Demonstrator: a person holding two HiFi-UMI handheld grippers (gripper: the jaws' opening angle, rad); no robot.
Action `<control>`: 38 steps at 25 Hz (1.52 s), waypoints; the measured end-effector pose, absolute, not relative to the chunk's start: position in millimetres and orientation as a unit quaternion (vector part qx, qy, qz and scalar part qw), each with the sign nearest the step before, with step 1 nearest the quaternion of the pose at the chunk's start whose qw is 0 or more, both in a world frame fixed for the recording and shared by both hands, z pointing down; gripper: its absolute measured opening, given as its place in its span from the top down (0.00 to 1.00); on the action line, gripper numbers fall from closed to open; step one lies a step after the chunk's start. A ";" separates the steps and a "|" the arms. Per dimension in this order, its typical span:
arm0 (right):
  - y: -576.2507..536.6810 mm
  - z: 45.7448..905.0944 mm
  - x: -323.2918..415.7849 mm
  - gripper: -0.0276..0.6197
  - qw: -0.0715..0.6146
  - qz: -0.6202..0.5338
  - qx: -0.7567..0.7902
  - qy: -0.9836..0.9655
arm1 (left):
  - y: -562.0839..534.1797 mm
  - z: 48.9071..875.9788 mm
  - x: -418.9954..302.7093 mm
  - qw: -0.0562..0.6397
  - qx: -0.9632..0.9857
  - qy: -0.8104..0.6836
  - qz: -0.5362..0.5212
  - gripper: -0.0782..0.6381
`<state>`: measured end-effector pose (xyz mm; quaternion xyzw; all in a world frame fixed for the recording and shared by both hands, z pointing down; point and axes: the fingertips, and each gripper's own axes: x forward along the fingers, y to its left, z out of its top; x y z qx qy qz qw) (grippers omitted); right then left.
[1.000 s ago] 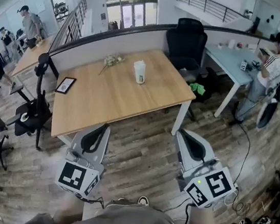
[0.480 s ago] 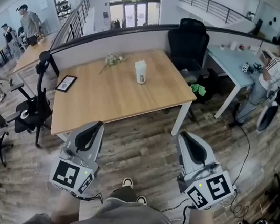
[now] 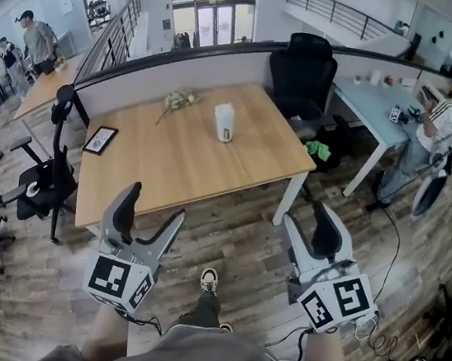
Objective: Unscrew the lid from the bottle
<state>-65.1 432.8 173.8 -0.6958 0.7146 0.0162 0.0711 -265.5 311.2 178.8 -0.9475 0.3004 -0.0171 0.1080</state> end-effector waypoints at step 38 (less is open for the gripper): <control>37.1 197.9 60.9 0.56 0.056 -0.042 -0.679 0.731 | -59.9 224.2 -131.7 0.081 -0.958 0.263 -0.079 0.38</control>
